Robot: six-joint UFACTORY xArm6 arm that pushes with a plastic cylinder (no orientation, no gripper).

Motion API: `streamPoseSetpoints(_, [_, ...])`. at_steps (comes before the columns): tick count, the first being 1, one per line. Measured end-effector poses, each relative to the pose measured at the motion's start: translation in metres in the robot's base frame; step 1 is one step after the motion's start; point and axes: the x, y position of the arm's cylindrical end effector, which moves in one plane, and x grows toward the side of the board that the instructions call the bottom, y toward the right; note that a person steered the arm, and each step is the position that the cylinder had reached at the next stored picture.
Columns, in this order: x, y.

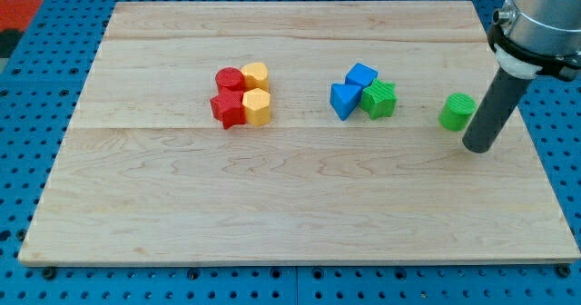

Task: Move the green circle to the top right side of the green star

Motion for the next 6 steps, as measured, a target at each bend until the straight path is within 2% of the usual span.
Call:
streamPoseSetpoints(2, [-0.114,-0.001])
streamPoseSetpoints(3, [-0.149,-0.011])
streamPoseSetpoints(6, [-0.152,-0.049])
